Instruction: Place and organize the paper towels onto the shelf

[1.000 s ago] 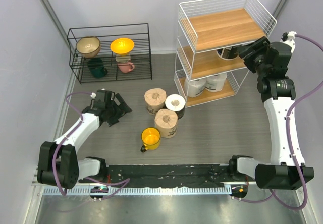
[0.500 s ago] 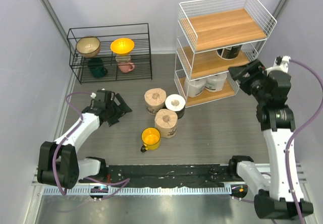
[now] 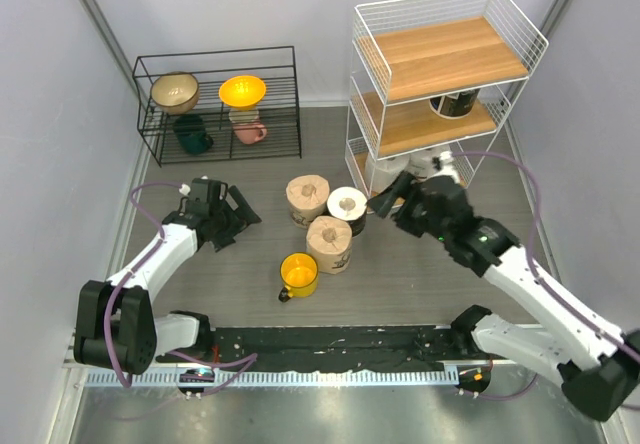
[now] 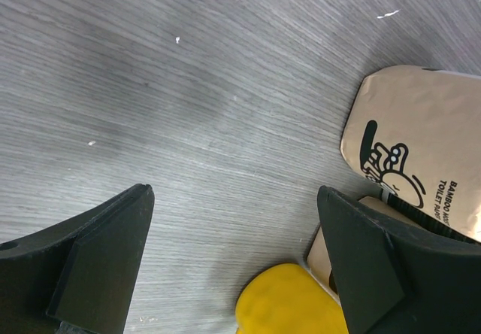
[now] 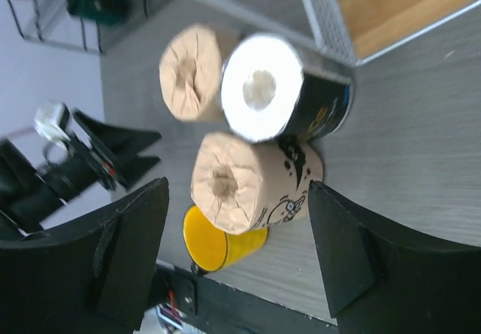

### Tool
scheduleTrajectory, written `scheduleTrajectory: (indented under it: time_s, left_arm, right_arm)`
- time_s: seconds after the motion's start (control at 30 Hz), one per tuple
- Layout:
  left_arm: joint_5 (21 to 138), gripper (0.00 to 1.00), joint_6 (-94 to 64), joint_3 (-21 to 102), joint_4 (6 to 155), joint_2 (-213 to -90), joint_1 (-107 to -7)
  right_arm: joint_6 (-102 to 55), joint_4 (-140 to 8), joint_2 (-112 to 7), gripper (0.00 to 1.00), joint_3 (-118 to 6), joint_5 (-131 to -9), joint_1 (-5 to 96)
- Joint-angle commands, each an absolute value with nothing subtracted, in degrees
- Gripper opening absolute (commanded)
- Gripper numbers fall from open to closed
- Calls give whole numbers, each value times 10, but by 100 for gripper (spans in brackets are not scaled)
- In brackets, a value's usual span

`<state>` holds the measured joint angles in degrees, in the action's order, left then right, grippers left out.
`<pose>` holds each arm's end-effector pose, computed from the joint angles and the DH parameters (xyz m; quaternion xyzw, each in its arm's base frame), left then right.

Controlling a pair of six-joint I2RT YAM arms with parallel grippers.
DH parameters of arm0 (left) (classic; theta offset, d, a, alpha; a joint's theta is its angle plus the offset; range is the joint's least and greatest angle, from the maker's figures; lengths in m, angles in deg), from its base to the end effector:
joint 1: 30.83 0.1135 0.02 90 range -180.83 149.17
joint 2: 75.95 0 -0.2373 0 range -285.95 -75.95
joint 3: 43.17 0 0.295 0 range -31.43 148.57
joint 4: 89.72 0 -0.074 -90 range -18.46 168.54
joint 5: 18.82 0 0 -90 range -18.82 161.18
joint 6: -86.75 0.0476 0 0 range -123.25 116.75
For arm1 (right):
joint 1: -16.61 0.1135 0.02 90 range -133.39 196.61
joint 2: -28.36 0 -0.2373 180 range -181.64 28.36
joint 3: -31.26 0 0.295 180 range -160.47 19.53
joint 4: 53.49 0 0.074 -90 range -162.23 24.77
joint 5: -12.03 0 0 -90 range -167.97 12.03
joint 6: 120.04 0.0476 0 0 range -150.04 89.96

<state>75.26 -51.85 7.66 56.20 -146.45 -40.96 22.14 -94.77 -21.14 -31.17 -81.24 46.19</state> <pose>0.2853 -0.0544 0.1399 -0.3024 0.9004 -0.1819 0.2544 0.2278 0.1262 0.3022 0.1825 0.8389 0.3167 0.4033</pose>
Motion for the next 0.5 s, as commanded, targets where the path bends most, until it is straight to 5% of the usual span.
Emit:
scheduleTrajectory:
  time_s: [0.0, 0.47]
  left_arm:
    - [746, 95, -506, 97, 550, -1453, -412]
    - [757, 96, -507, 95, 560, -1466, -412]
  right_arm:
    - [281, -872, -268, 80, -285, -965, 576]
    - [353, -772, -392, 75, -261, -1089, 599]
